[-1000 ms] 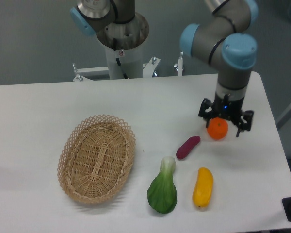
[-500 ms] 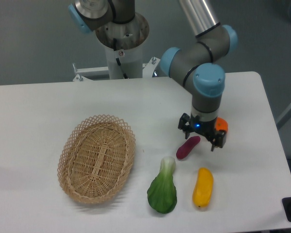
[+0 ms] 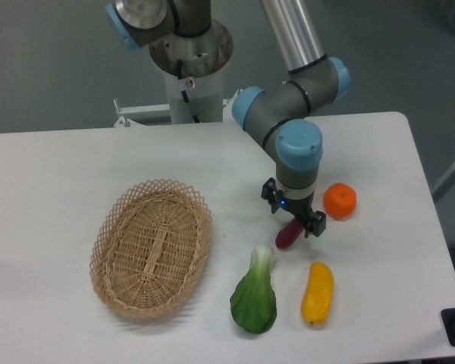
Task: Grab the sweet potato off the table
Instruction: 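Close the gripper around the purple sweet potato, then lift the grasped sweet potato up off the table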
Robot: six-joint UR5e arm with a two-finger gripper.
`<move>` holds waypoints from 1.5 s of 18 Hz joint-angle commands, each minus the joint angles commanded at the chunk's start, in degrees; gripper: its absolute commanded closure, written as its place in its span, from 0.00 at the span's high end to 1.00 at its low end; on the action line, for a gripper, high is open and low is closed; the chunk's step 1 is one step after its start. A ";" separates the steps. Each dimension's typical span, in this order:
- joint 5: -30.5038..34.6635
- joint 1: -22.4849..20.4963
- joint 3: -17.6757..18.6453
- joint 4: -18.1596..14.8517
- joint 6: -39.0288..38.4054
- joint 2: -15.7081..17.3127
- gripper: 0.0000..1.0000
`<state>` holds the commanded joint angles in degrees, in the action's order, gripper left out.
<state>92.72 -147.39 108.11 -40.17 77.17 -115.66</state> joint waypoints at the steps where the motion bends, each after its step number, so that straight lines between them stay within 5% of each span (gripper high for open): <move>1: 0.00 0.00 0.00 0.26 -0.17 0.00 0.81; 4: 0.00 0.00 -0.35 0.27 0.09 -0.09 0.38; 7: 0.00 0.00 -0.79 0.27 0.26 0.09 0.20; 16: -1.31 -0.79 -5.09 -0.79 0.44 3.16 0.17; 27: -17.83 -2.90 -9.13 -4.21 -5.97 11.95 0.18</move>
<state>74.90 -150.29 98.97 -44.38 71.20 -103.72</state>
